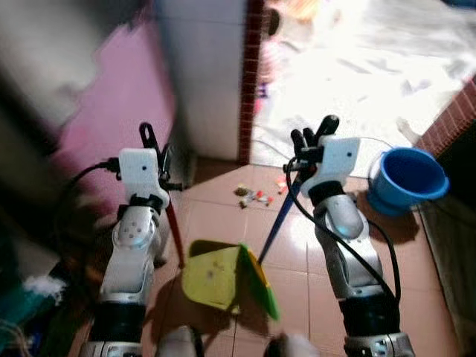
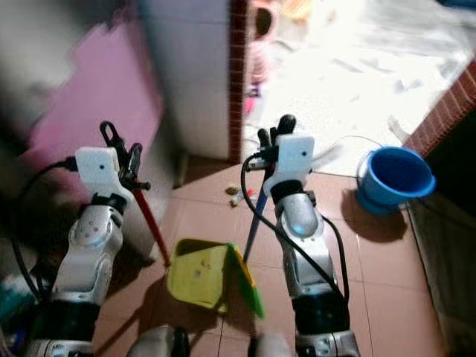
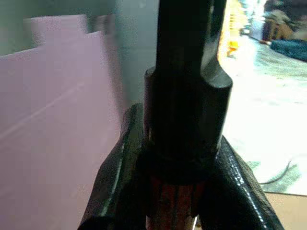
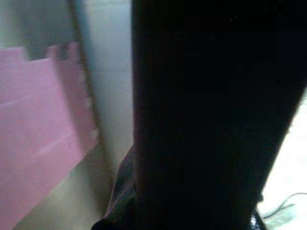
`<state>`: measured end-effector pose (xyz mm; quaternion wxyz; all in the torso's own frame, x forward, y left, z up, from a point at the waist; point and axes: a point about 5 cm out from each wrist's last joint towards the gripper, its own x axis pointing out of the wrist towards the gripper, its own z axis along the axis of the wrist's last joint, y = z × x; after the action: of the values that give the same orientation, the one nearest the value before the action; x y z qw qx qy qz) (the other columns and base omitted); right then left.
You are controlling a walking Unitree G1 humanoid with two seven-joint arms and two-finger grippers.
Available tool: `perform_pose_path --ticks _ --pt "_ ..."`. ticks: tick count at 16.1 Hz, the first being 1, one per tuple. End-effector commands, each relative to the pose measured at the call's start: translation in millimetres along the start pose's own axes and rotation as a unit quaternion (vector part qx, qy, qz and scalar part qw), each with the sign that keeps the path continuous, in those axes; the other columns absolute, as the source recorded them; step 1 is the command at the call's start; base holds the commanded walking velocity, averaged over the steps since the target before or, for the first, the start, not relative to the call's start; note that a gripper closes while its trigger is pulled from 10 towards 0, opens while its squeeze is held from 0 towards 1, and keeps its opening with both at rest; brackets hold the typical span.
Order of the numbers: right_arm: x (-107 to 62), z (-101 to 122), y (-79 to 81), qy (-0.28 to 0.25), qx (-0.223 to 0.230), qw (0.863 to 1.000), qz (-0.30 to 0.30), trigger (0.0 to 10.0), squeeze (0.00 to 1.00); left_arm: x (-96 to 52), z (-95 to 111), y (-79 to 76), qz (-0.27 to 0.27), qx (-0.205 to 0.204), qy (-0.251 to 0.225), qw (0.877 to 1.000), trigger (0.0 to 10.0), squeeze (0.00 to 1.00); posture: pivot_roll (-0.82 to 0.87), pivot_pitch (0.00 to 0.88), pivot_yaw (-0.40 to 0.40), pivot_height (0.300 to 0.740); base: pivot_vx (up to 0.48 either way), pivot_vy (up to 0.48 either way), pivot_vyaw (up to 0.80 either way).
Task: Sweep floor
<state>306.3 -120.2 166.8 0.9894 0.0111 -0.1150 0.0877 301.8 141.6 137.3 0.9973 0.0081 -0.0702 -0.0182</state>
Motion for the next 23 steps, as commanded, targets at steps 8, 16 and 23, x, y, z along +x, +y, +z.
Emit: perform_pose_path --ticks 8,16,23 --pt "7.1 24.4 -2.4 -0.072 -0.087 0.994 0.009 10.0 0.0 3.0 13.5 -13.8 -0.012 -0.015 -0.032 0.999 10.0 0.0 -0.03 0.085 0.011 0.74 0.351 0.0 0.0" --pt "9.2 23.5 2.7 -0.079 -0.093 0.992 0.025 10.0 0.0 4.2 17.9 -12.8 -0.003 -0.014 -0.038 0.999 10.0 0.0 -0.02 0.096 0.014 0.74 0.408 0.0 0.0" --pt "8.2 20.0 7.9 -0.073 -0.08 0.993 0.04 10.0 0.0 4.5 19.8 -18.6 -0.007 -0.018 -0.039 0.999 10.0 0.0 -0.03 0.1 0.017 0.74 0.474 0.0 0.0"
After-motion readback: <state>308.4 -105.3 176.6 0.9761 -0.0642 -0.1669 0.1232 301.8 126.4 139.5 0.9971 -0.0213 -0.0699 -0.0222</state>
